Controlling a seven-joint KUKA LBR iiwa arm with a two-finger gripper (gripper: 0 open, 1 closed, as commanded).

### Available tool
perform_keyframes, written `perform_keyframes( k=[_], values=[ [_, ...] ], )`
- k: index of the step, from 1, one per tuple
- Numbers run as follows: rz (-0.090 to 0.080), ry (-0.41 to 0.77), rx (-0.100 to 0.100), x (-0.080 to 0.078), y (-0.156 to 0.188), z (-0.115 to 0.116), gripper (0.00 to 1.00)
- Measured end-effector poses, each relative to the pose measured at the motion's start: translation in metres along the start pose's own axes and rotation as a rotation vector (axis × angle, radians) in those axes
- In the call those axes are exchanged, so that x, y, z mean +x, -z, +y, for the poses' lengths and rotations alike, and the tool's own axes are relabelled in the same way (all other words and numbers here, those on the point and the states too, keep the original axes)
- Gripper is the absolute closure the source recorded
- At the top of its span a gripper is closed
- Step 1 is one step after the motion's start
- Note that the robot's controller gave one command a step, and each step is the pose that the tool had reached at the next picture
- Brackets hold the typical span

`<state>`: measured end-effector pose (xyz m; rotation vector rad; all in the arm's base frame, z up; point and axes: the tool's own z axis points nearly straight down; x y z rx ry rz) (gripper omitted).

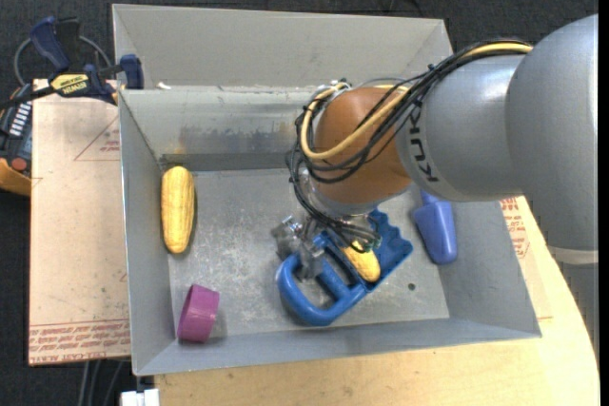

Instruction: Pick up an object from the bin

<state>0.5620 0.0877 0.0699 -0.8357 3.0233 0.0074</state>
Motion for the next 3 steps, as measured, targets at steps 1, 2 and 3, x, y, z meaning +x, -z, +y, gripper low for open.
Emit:
perform_keyframes(
  k=[1,2,3],
  values=[
    [0.0,0.0,0.0,0.0,0.0,0.0,1.0],
    [0.001,-0.001,-0.001,0.001,0.002,0.0,1.0],
    [0.001,-0.001,0.0,0.001,0.013,0.0,1.0]
  ],
)
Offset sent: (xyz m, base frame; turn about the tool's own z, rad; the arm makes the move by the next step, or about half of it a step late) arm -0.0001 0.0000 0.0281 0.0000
